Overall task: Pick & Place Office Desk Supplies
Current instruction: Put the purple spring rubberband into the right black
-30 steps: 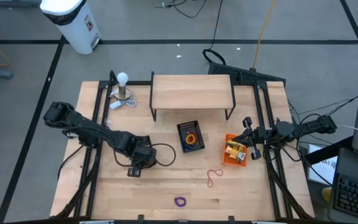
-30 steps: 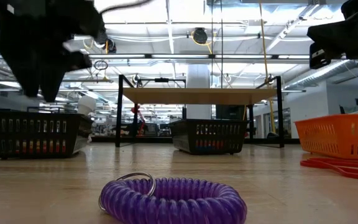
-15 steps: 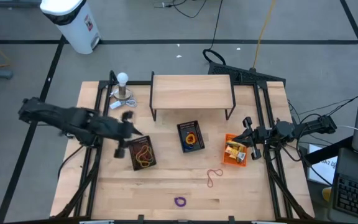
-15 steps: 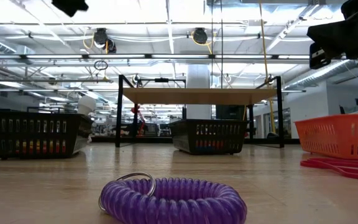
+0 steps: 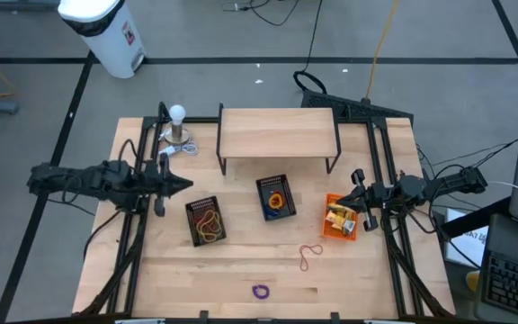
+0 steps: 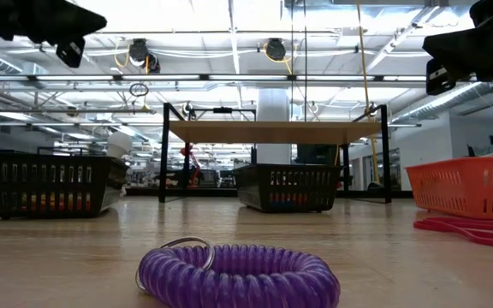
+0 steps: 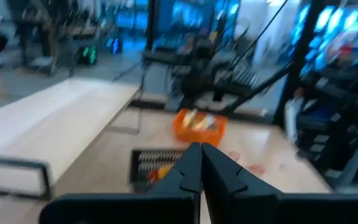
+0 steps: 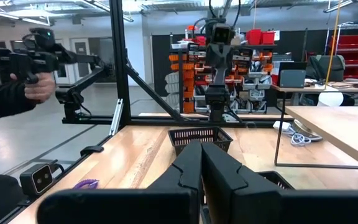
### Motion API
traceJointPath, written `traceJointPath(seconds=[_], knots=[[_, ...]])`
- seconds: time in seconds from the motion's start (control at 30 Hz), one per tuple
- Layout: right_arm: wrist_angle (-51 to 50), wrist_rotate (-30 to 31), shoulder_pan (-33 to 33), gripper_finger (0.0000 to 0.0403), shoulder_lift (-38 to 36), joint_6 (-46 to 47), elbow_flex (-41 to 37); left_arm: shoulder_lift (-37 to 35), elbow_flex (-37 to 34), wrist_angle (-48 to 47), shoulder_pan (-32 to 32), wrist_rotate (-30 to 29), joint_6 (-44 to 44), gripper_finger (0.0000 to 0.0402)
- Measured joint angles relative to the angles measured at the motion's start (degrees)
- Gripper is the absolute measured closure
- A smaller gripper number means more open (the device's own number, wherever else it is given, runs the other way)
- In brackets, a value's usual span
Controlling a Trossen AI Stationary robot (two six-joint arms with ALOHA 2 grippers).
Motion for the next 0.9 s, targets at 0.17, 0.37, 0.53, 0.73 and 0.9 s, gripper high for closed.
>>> traceJointPath(seconds=[0.17, 0.37, 0.53, 0.73, 0.9], knots=[[-0.03, 0.20, 0.00, 0.0401, -0.01, 0.02, 0.00, -3.60, -7.93, 7.34, -0.01, 1.04, 0.91, 0.0399], [-0.04, 0.24, 0.00, 0.0401, 0.00, -0.04, 0.02, -4.12, -12.27, 9.15, 0.04, 0.55, 0.02, 0.0399], [-0.04, 0.24, 0.00, 0.0401, 0.00, -0.11, 0.02, -4.12, -15.22, 9.41, 0.04, 0.06, -0.08, 0.0400], [-0.44, 0.24, 0.00, 0.0401, 0.00, -0.17, 0.00, -4.12, -18.56, 11.15, 0.04, -0.03, -1.08, 0.0400], [-0.48, 0.24, 0.00, 0.0401, 0.00, -0.20, 0.02, -4.12, -19.27, 12.28, 0.04, -0.05, -0.57, 0.0399]])
